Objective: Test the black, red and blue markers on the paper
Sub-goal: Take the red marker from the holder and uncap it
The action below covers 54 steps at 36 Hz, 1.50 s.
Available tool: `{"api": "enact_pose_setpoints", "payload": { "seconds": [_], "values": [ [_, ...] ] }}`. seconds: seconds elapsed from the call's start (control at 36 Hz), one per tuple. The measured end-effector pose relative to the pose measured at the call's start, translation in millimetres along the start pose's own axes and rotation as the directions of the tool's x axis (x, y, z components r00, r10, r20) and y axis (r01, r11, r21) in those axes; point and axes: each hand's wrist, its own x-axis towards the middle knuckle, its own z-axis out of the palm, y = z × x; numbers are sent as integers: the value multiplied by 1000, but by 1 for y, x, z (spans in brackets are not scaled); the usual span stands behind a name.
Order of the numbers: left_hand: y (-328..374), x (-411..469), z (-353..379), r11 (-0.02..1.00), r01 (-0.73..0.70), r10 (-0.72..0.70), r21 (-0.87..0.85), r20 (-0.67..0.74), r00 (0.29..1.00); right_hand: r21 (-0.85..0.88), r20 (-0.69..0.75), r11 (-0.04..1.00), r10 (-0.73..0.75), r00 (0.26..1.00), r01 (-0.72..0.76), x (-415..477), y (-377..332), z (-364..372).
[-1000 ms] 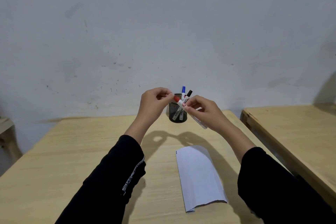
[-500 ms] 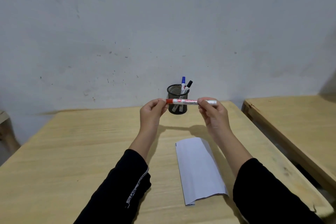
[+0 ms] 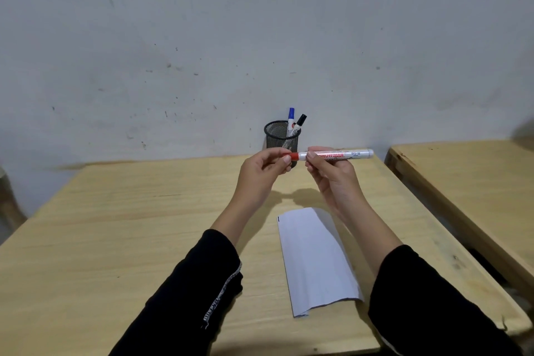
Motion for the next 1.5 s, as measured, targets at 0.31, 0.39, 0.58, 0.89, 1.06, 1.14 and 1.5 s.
{"api": "enact_pose_setpoints", "payload": {
  "seconds": [0.31,0.39,0.58,0.89,1.06,1.14,1.5],
  "values": [
    [-3,1,-9,988,117,-118,-96,-2,993,-207,157,969,-101,982,133,-2,-4,-1],
    [-6,1,-18,981,147,-150,-130,-14,989,-249,107,959,-114,988,138,0,-1,-4],
    [-26,-1,-46,894,166,-138,416,-95,986,-229,-51,972,-72,996,58,-1,10,-15],
    [-43,-9,-58,656,154,-254,739,24,967,-285,-50,959,-13,999,-2,-4,14,-14],
    [-43,-8,-54,651,132,-272,747,67,960,-308,-42,951,-6,999,-7,-6,14,-14],
    [-44,-9,-53,661,130,-267,739,69,961,-315,-48,949,-6,999,-10,-7,13,-15],
    [-30,-34,-50,682,142,-71,718,-128,989,-269,-56,963,21,998,-35,-11,12,-10]
  ]
}}
